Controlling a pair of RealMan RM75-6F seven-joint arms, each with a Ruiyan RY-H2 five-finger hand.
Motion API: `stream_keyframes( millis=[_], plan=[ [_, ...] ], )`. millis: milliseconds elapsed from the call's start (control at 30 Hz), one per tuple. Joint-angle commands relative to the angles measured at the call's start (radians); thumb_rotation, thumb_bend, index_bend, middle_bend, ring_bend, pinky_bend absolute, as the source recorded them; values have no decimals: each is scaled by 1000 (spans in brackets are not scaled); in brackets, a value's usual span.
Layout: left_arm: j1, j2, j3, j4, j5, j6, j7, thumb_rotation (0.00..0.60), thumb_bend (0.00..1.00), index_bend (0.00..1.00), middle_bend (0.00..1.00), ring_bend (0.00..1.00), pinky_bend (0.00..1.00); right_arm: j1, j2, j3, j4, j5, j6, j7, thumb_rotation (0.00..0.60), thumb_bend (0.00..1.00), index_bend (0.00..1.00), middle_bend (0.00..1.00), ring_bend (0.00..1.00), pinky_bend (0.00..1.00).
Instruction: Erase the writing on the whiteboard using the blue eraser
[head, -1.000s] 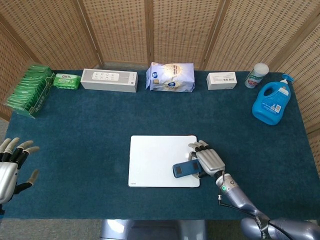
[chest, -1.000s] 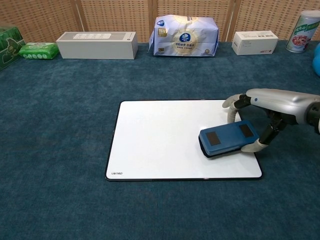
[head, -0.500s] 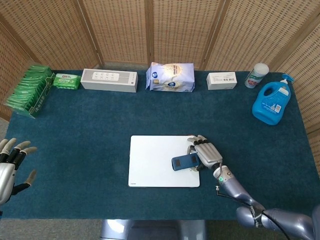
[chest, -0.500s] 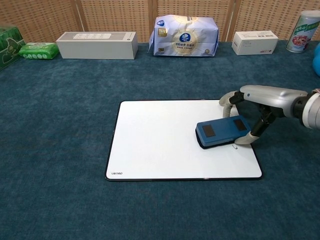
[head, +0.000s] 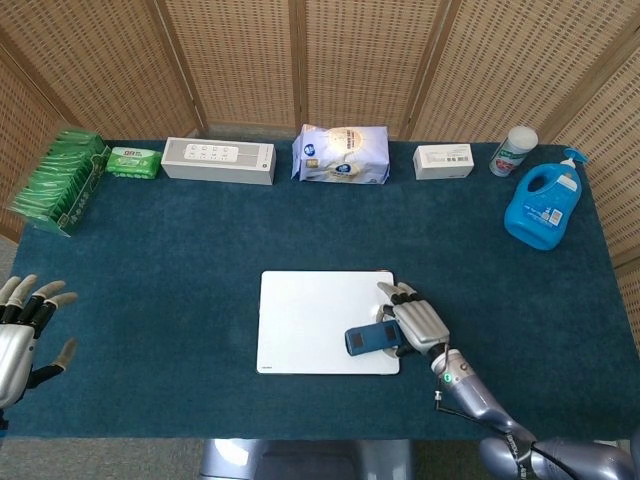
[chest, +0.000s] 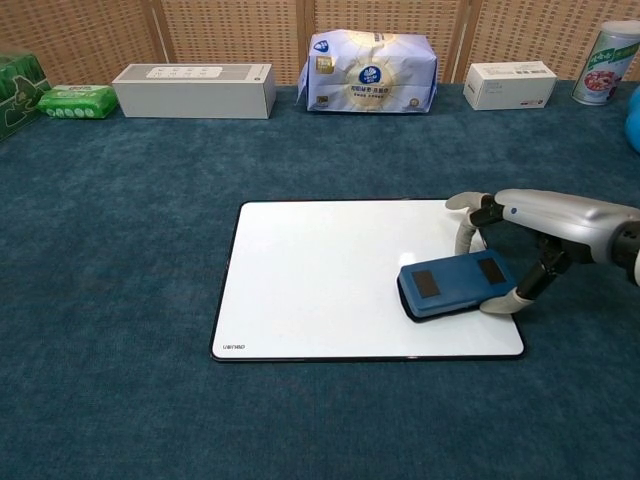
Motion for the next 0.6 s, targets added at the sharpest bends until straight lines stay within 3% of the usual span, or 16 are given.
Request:
stream_keyframes(
  millis=[33,600],
  plan=[
    [-1,-2,1,2,0,-2,1,600,429,251,206,67,0,-18,8,-9,-26,-13,27,-13,600,218,752,5,0,0],
    [9,4,6,-6,1,9,8,600,427,251,206,66,0,39,-19,60,87,20,-72,42,600,219,749,0,0,0]
  ],
)
